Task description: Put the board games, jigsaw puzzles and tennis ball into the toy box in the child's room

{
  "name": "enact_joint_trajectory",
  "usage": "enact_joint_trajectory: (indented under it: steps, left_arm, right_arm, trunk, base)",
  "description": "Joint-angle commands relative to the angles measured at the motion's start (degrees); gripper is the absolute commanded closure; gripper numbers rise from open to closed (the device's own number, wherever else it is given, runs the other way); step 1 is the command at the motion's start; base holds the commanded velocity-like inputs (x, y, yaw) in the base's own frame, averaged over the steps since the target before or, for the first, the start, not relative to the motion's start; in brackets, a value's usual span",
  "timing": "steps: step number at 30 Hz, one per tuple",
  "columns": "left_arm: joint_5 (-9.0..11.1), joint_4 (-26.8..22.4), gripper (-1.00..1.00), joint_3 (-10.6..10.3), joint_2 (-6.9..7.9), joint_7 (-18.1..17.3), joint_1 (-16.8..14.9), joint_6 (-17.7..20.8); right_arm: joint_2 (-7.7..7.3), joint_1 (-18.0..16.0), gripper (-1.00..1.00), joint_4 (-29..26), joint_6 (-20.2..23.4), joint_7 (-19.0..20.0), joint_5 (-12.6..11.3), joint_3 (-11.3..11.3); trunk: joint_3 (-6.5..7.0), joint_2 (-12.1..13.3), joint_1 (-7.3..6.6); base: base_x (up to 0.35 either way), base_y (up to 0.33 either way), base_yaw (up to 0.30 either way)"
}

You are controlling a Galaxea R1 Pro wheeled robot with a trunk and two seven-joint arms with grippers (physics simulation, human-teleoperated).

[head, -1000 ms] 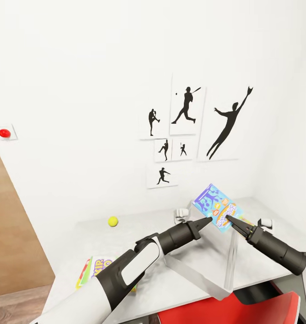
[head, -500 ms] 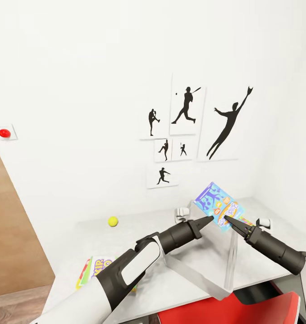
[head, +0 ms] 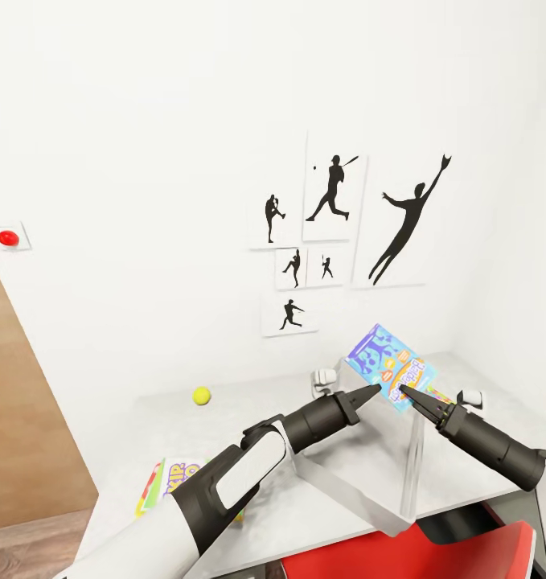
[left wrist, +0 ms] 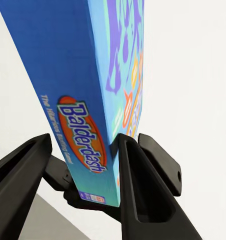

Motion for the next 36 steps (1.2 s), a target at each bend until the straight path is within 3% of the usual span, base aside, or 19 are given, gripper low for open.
enact_joint_trajectory:
  steps: [1,2,3,36]
  left_arm:
    - [0.59,0.04,1.0,-0.01,0.0,-0.13,-0.03,0.5]
    - [0.62,0.05,1.0,-0.01,0.0,-0.12,-0.03,0.52]
    - [0.65,0.04,1.0,-0.01,0.0,-0.12,-0.03,0.53]
    - [0.74,0.11,1.0,-0.01,-0.01,-0.02,-0.03,0.69]
  right_arm:
    - [0.0,-0.03,-1.0,0.02,0.19,0.3,0.18,-0.06]
    - [-0.04,-0.03,-1.0,0.02,0.19,0.3,0.18,-0.05]
    - [-0.07,-0.03,1.0,0.02,0.19,0.3,0.18,-0.05]
    - [-0.45,-0.03,1.0,0.02,0.19,0.3,0.18,-0.14]
  trunk:
    - [-0.02,-0.04,0.02]
    - [-0.02,-0.04,0.02]
    - [-0.02,-0.04,0.02]
    - [-0.02,-0.04,0.02]
  base:
    - [0.0,0.0,0.0]
    - [0.0,0.0,0.0]
    - [0.0,0.0,0.0]
    - [0.0,0.0,0.0]
